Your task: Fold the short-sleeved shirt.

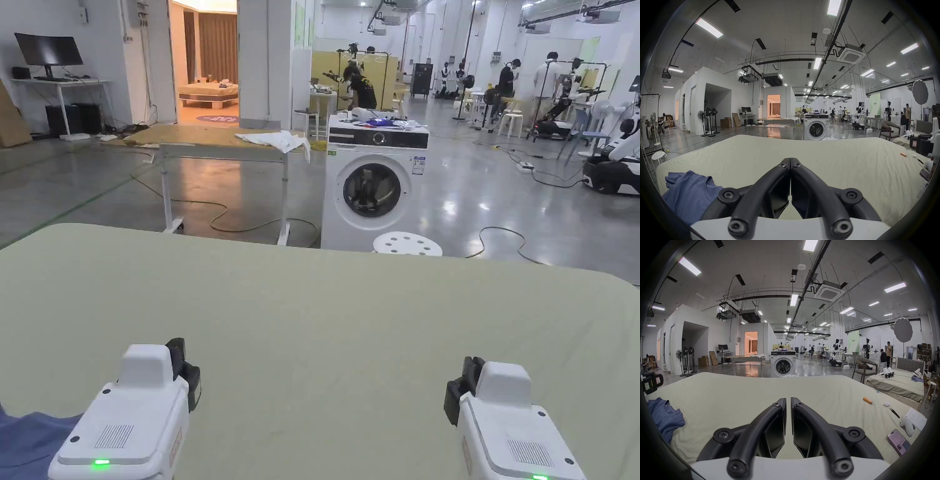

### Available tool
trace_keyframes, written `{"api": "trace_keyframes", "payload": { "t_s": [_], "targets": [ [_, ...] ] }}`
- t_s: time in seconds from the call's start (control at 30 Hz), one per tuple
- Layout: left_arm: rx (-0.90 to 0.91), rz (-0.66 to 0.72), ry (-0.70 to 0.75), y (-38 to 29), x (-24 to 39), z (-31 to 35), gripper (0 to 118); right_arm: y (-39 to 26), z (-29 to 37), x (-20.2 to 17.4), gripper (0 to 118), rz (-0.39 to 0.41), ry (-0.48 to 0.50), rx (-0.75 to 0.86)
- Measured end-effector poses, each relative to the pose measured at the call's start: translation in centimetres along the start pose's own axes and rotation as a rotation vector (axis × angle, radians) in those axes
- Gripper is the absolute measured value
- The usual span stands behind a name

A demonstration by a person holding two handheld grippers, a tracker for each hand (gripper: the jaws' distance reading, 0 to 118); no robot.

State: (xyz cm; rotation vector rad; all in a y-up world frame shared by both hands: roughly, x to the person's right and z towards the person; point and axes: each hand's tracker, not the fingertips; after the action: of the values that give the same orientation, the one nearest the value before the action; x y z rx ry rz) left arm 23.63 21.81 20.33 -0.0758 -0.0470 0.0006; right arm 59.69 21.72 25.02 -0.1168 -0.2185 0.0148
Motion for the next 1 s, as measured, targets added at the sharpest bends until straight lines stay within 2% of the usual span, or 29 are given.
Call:
{"api": "trace_keyframes", "payload": {
  "t_s": [0.27, 0.8, 1.0],
  "targets": [
    [-0.002, -0.018, 0.002, -0.03, 0.46, 0.04, 0, 0.08, 0.09, -0.61, 5, 0.012, 0.011, 0.008],
    [0.016, -0.012, 0.024, 0.26, -0.31, 0.43, 0, -0.31, -0.07, 0.0, 5, -0.021, -0.022, -0.015],
    [-0.008, -0.032, 0.022, -0.14, -0.37, 0.18, 0, -0.38, -0.35, -0.16, 5, 0.014, -0.01, -0.031]
  ]
}}
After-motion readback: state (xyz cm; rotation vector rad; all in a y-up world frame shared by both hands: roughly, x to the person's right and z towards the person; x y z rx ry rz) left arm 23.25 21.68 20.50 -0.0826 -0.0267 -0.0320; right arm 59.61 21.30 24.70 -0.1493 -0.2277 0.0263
